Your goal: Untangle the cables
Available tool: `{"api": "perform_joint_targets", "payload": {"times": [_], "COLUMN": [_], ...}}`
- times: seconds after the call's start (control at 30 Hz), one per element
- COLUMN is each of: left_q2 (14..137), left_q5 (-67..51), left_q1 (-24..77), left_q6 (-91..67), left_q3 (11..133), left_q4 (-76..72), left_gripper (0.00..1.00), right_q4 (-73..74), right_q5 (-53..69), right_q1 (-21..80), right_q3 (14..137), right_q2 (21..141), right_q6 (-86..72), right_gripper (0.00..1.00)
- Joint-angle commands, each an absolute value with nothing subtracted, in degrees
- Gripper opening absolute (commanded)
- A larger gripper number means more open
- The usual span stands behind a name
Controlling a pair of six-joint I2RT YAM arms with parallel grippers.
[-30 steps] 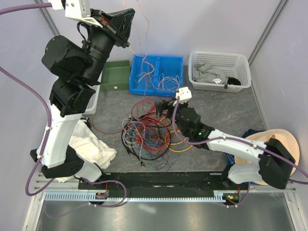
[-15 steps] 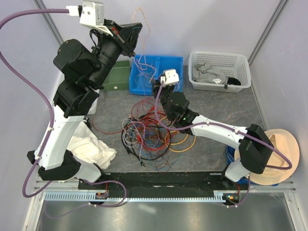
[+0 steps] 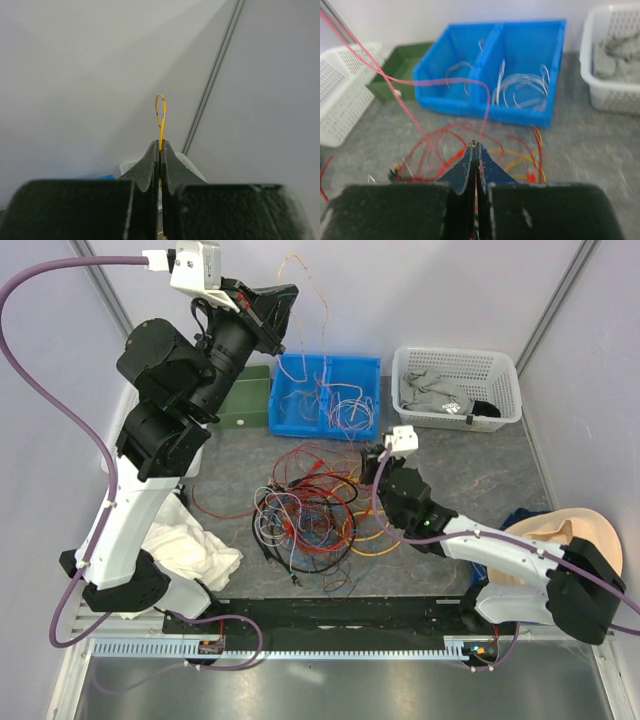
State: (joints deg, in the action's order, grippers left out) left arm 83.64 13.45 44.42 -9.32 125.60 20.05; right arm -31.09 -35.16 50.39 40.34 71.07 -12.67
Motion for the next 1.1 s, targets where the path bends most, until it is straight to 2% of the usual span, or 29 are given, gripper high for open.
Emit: {"api": "perform_joint_targets", "payload": {"times": [0.0,0.3,0.33,0.4,0.43,0.53,0.6,0.73,1.07], "left_q2": [84.9,88.5,88.7,88.5,88.4,87.6,87.2,87.2,87.8], "left_q5": [15.6,16.4,16.1,14.9,14.6,13.6,12.6,10.8,6.8], "left_q1": [44.5,44.5,44.5,44.5,44.5,44.5,44.5,44.5,44.6], "left_q6": [-6.4,-5.1,-5.4,-6.4,-6.7,-8.0,-8.9,-10.5,-15.0], "left_q3": [129.4,137.0,137.1,136.6,135.7,133.3,132.5,132.2,129.8], "left_q4": [16.5,13.2,13.1,13.2,13.4,13.4,13.8,15.8,18.9], "left_gripper": [0.02,0.02,0.02,0.02,0.02,0.02,0.02,0.02,0.02], "right_q4": [-22.5,-17.8,-19.0,-25.4,-27.2,-32.1,-35.2,-38.4,-43.2], "right_q5": [-36.8,-34.5,-32.5,-29.9,-28.5,-25.0,-22.9,-20.2,-12.9], "right_q1": [50.0,49.6,49.5,49.6,49.6,49.7,49.8,49.9,51.5], "right_q3": [34.0,23.1,22.8,22.0,22.3,27.0,31.5,39.4,54.5], "right_q2": [65.0,60.8,60.1,56.8,55.5,52.3,52.6,56.2,68.6], "right_q6": [-24.3,-35.8,-35.0,-32.8,-32.1,-26.1,-20.2,-12.3,-8.2], "right_gripper": [0.0,0.0,0.06,0.39,0.6,0.82,0.92,0.97,0.98]}}
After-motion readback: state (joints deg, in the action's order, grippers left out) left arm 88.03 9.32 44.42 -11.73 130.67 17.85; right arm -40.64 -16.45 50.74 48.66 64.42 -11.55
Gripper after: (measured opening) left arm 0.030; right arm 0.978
